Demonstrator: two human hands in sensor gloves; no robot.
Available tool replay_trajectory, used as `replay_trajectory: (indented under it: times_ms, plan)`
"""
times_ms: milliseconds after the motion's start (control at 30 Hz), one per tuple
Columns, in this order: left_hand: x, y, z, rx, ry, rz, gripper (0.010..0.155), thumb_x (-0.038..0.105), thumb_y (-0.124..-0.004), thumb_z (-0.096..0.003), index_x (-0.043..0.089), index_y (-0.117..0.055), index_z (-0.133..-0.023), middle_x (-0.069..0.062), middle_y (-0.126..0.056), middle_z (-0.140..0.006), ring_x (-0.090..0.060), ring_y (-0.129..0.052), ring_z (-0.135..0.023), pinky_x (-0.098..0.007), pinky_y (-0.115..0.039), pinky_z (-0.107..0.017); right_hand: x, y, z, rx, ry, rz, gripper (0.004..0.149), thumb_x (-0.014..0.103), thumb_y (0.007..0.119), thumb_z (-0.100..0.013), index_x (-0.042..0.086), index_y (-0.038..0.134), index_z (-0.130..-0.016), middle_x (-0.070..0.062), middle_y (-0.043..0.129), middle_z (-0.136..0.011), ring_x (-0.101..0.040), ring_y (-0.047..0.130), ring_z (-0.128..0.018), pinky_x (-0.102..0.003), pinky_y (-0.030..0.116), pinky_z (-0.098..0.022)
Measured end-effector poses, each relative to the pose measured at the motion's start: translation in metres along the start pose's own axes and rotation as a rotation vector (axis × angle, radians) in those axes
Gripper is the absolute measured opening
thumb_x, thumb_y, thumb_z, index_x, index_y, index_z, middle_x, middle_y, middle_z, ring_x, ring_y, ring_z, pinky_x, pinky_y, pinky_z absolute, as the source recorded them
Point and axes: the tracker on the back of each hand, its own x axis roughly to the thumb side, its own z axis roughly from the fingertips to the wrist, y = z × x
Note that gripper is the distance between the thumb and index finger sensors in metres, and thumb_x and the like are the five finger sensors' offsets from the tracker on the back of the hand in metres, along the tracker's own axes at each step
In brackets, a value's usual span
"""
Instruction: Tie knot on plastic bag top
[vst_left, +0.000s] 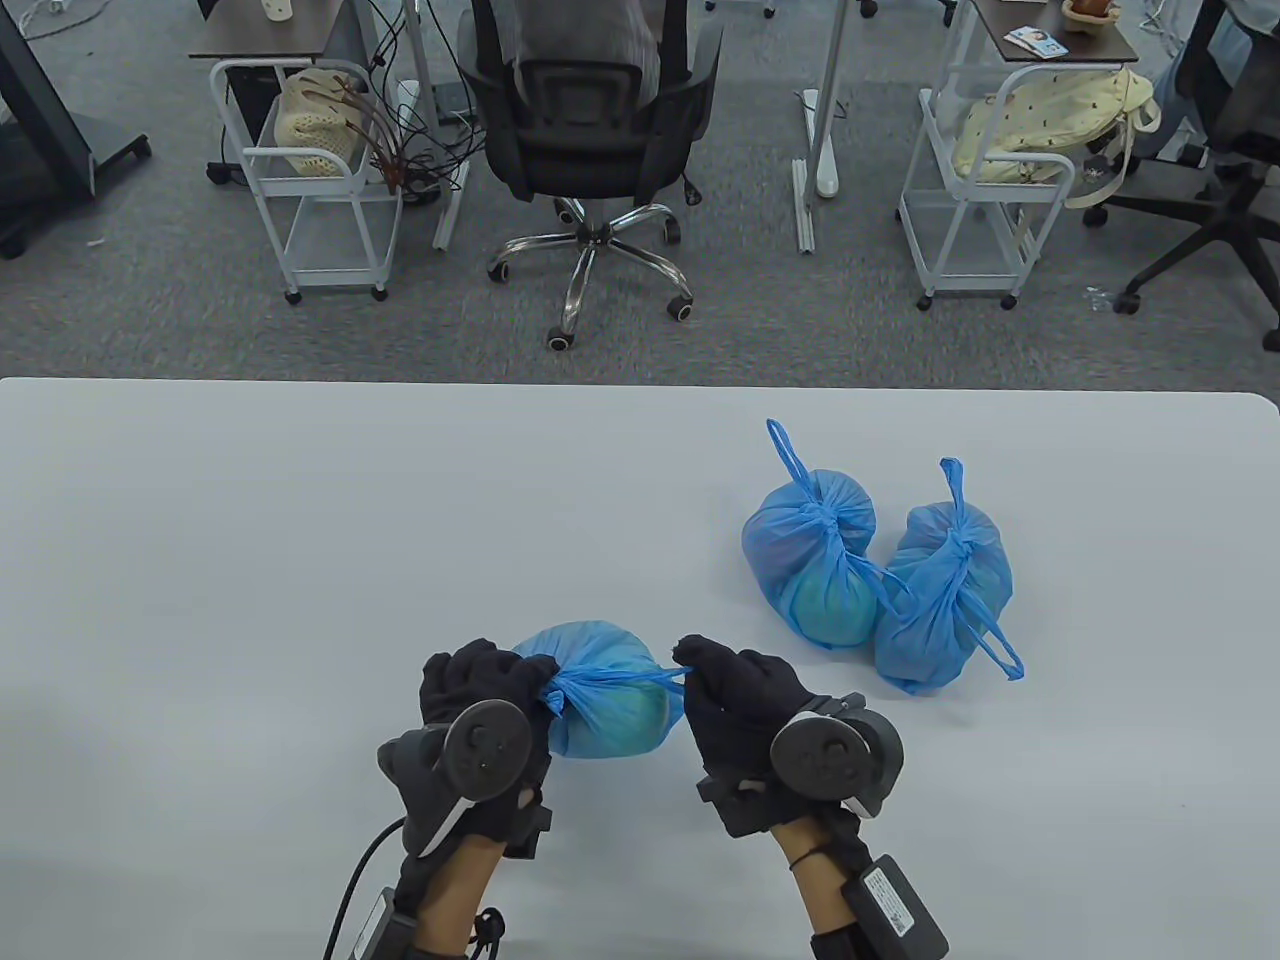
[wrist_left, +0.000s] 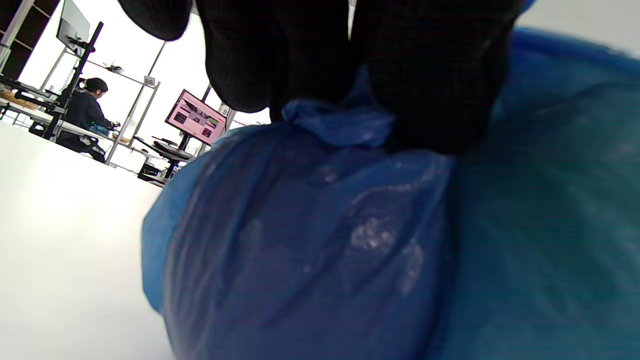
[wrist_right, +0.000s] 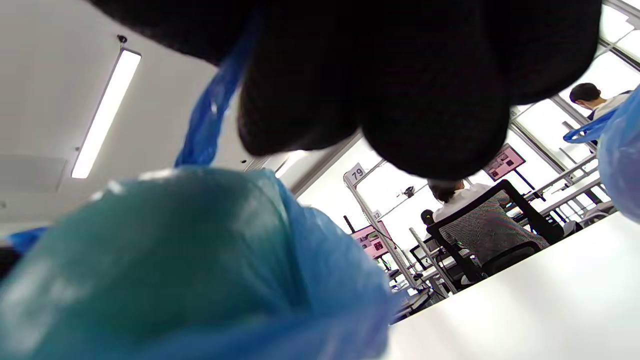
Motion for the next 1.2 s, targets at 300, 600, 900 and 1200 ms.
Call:
replay_trajectory:
  times_ms: [300,600,900,1200]
  plan:
    - [-0.030,0.020,-0.025,0.003,0.162,0.147,0.039,0.046,-0.085,-0.0456,0.021,-0.091,-0.074,-0.004,-0.100,-0.048,-0.028,-0.099,-0.060,-0.058,-0.072,-0.060,0.008,0.009,0.002,0.049,-0.092,0.143,0.044,0.035,0.074,-0.050,0.008,0.084,-0.082,-0.008,0.102,-0.047,-0.031,0.105,-0.036,-0.061,0.079,-0.040]
    - [-0.070,0.060,-0.086,0.080,0.324,-0.014,0.039,0.046,-0.085,-0.0457,0.018,-0.091,-0.073,-0.003,-0.100,-0.044,-0.027,-0.100,-0.056,-0.057,-0.074,-0.058,0.005,0.008,0.004,0.017,-0.110,0.162,0.042,0.035,0.074,-0.049,0.008,0.087,-0.079,-0.006,0.103,-0.044,-0.030,0.106,-0.033,-0.060,0.080,-0.039]
    - [-0.119,0.057,-0.138,0.115,0.509,-0.150,0.040,0.046,-0.085,-0.0461,0.018,-0.091,-0.074,-0.002,-0.100,-0.045,-0.026,-0.100,-0.058,-0.057,-0.073,-0.060,0.001,0.018,0.005,0.073,-0.131,0.207,0.042,0.035,0.075,-0.049,0.008,0.087,-0.079,-0.006,0.103,-0.043,-0.029,0.106,-0.032,-0.060,0.080,-0.038]
    - [-0.155,0.024,-0.145,0.038,0.571,-0.220,0.043,0.046,-0.084,-0.0456,0.017,-0.092,-0.078,-0.004,-0.102,-0.048,-0.029,-0.100,-0.061,-0.059,-0.071,-0.061,0.008,0.029,0.007,0.148,-0.200,0.293,0.042,0.035,0.075,-0.049,0.008,0.088,-0.079,-0.006,0.103,-0.043,-0.030,0.107,-0.032,-0.060,0.080,-0.038]
